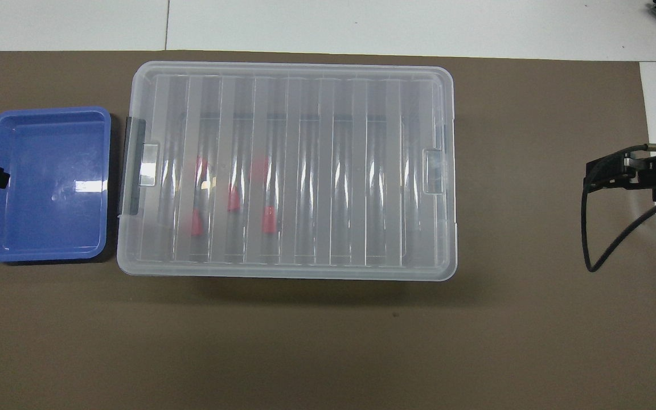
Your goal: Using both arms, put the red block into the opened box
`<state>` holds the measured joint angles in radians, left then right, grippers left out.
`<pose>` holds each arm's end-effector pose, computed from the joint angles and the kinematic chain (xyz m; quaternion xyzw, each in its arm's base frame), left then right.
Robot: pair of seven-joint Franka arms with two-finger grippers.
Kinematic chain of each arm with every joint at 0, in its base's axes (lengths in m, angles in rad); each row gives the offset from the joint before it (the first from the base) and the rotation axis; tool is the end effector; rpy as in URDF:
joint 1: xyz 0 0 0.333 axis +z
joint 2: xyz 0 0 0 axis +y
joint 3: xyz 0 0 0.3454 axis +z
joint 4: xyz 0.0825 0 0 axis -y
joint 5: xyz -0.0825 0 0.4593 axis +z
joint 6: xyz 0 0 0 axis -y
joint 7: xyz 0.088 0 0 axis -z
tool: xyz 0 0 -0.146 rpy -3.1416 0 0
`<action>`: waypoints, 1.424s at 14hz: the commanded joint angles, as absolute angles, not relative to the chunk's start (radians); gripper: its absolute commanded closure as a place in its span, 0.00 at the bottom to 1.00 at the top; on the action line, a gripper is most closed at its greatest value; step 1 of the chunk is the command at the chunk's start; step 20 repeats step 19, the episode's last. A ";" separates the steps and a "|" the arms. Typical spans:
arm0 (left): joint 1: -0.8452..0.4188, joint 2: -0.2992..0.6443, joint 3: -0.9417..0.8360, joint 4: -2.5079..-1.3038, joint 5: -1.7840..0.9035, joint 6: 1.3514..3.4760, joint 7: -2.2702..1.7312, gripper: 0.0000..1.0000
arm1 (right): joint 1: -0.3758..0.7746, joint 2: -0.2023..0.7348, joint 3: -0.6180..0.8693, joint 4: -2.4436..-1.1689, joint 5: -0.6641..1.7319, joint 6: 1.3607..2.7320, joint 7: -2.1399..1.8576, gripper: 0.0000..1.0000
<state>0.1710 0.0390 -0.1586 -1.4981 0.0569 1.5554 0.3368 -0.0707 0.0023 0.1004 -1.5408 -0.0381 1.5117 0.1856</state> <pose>0.6425 0.0182 0.6290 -0.9866 0.1606 -0.0048 0.0266 0.6234 0.0127 0.6248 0.9966 -0.0787 -0.0136 0.0205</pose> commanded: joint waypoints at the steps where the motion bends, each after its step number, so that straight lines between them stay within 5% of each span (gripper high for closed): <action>1: 0.167 0.034 -0.155 -1.502 0.067 1.545 0.325 0.00 | -0.072 -0.012 0.107 -1.558 -0.044 1.502 0.202 0.00; 20: 0.167 0.034 -0.155 -1.502 0.067 1.545 0.325 0.00 | -0.072 -0.015 0.106 -1.571 -0.017 1.517 0.193 0.00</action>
